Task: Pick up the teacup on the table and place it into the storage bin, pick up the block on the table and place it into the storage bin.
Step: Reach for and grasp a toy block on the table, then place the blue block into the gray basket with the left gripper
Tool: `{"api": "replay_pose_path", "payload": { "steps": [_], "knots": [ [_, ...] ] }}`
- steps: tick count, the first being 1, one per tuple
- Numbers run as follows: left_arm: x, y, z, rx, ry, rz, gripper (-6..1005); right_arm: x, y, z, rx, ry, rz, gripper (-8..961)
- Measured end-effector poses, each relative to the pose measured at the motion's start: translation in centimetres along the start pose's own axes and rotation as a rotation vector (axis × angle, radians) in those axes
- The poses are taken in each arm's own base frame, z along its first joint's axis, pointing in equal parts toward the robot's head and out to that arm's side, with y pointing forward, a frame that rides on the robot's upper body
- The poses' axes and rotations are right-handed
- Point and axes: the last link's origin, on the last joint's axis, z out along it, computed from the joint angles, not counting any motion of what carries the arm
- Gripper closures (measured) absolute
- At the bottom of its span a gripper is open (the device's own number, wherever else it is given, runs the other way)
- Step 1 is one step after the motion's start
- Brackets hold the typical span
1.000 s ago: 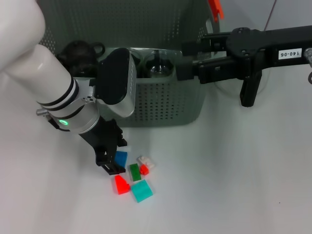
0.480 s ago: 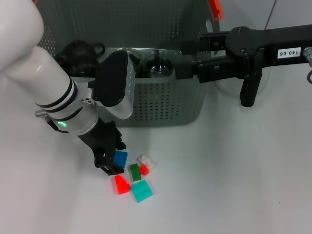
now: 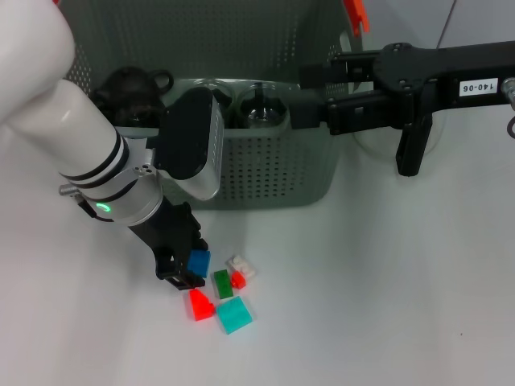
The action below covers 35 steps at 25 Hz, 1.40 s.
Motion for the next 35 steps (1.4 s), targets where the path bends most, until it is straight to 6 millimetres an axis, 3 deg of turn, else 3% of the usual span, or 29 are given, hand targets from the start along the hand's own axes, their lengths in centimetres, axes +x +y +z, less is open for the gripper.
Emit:
{"api": "replay_pose_path", "payload": {
  "steps": [16, 20, 28, 31, 35],
  "knots": [
    [0.1, -0.2, -0.8, -0.007, -0.003, 0.006, 589, 0.0, -0.1, -0.6, 0.008, -0.015, -0.004, 72],
    [0.4, -0.4, -3.2, -0.016, 0.052, -0.017, 591, 0.0, -0.1, -0.6, 0.007, -0.017, -0.004, 72],
    [-0.4, 0.2, -11.4, -0.069, 0.421, -0.087, 590, 0.5, -0.1, -1.2, -0.016, -0.037, -0.020, 72],
    [-1.2, -0.2, -13.6, -0.028, 0.562, -0.130, 590, 0.6, -0.2, -1.6, -0.020, -0.051, -0.026, 72],
    [-2.0, -1.3, -15.0, 0.048, 0.667, -0.200, 590, 0.7, -0.3, -1.9, -0.020, -0.053, -0.024, 73]
  ]
}}
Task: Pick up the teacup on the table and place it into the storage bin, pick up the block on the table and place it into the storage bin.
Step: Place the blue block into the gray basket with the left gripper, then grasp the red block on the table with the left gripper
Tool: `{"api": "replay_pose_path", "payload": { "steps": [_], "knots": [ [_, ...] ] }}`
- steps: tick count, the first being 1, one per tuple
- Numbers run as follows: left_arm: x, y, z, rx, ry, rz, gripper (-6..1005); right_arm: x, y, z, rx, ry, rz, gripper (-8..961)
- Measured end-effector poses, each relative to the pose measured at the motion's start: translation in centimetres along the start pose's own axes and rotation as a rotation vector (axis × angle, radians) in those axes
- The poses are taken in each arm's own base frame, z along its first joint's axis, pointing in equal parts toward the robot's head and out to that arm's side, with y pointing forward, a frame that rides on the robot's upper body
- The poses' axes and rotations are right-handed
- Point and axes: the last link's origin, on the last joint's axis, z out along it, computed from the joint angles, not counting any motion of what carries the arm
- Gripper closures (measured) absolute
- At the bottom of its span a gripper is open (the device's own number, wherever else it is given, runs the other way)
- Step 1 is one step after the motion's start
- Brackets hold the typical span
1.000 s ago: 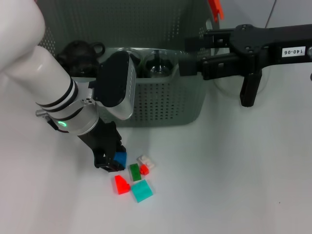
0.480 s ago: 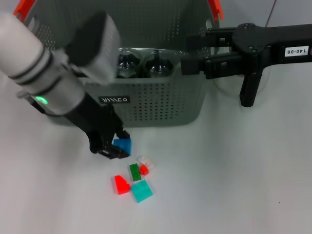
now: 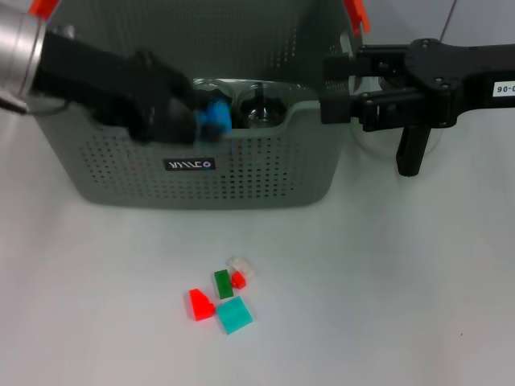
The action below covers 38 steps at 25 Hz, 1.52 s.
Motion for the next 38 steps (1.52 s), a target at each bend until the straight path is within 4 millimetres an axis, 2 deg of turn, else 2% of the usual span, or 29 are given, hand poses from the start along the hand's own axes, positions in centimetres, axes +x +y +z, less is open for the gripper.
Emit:
{"api": "replay_pose_path", "payload": {
  "steps": [9, 11, 14, 19, 26, 31, 38],
  "knots": [
    [-0.8, -7.3, 0.3, 0.344, 0.029, -0.292, 590, 0.1, 0.1, -0.2, -0.007, 0.006, 0.001, 73],
    [-1.3, -8.7, 0.2, 0.435, 0.016, -0.357, 588, 0.1, 0.1, -0.2, -0.012, 0.009, 0.001, 73],
    [-2.1, -9.7, 0.5, 0.517, -0.025, -0.416, 579, 0.2, 0.1, -0.3, -0.014, 0.010, 0.003, 73],
    [-3.1, -9.8, 1.2, 0.553, -0.039, -0.446, 564, 0.5, -0.2, -0.6, -0.013, 0.010, 0.011, 73],
    [-2.5, -9.3, 0.8, 0.526, -0.037, -0.459, 543, 0.5, -0.2, -0.7, -0.017, 0.012, 0.001, 73],
    [-0.8, -8.1, -0.3, 0.459, -0.051, -0.415, 343, 0.5, -0.2, -1.2, -0.016, -0.003, -0.006, 73],
    [2.1, -4.0, -1.9, 0.277, -0.120, -0.335, 95, 0.8, 0.0, -1.8, -0.031, -0.025, 0.001, 73]
  ]
}}
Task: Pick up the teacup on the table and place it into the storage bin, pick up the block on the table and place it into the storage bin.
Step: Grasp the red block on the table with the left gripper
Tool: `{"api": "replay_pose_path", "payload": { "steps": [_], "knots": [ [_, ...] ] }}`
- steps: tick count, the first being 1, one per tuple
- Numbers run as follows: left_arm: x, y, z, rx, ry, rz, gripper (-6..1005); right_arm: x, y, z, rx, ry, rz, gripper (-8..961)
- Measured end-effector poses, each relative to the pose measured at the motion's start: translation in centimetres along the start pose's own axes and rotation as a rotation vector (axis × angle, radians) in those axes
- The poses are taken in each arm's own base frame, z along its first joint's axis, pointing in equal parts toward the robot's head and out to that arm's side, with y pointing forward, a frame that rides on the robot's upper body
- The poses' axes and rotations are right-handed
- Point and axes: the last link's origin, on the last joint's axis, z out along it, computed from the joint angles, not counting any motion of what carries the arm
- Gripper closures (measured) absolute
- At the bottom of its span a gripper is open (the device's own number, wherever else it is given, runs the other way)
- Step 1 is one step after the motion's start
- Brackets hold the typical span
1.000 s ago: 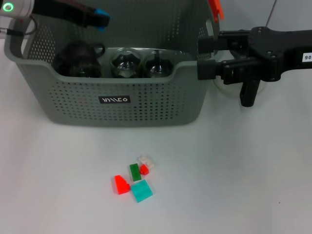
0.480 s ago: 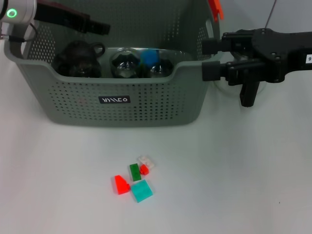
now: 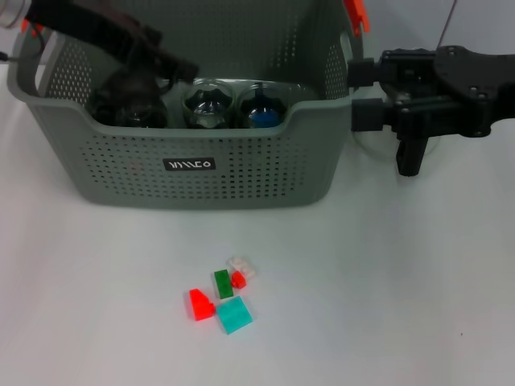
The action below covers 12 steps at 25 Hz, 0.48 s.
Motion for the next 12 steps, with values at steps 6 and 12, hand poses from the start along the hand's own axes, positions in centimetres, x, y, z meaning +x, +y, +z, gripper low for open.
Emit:
{"api": "replay_pose_path", "payload": {
  "steps": [6, 12],
  "knots": [
    [-0.8, 4.4, -1.3, -0.151, -0.100, 0.070, 45, 0.2, 0.1, -0.2, -0.010, -0.001, 0.002, 73],
    [-3.2, 6.3, -0.6, -0.170, -0.226, 0.065, 49, 0.4, 0.2, -0.4, -0.019, -0.008, 0.013, 73]
  ]
}}
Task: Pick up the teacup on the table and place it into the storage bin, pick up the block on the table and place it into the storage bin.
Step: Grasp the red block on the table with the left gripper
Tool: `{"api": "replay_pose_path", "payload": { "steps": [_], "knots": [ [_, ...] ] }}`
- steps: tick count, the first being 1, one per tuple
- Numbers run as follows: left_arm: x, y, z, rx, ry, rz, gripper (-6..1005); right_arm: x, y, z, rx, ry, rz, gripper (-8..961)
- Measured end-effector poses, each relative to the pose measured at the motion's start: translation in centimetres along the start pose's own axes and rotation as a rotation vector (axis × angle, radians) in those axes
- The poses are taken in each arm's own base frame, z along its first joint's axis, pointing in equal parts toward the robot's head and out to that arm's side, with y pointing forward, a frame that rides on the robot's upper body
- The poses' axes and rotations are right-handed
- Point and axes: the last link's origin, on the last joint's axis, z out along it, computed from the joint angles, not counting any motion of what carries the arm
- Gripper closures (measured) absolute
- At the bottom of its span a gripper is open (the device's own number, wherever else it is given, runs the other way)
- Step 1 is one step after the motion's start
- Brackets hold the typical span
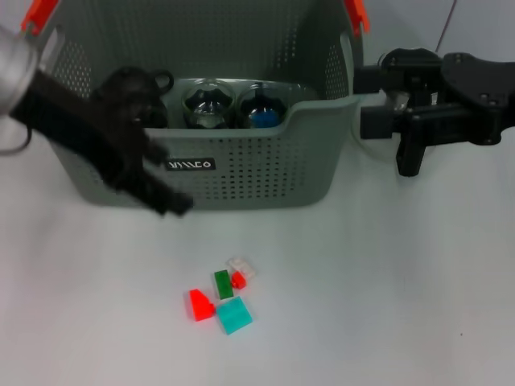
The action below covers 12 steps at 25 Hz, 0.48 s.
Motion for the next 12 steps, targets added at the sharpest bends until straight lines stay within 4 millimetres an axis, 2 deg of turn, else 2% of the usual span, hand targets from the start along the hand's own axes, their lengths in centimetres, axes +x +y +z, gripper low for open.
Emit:
{"api": "replay_pose_path", "payload": {
  "steps": [7, 12],
  "knots": [
    [-2.0, 1.7, 2.9, -0.055, -0.101, 0.047, 49, 0.6, 0.5, 0.5, -0.044, 0.018, -0.009, 73],
    [-2.9, 1.4, 4.4, -0.043, -0.104, 0.087, 49, 1.0, 0.9, 1.1, -0.086, 0.047, -0.002, 73]
  ]
}}
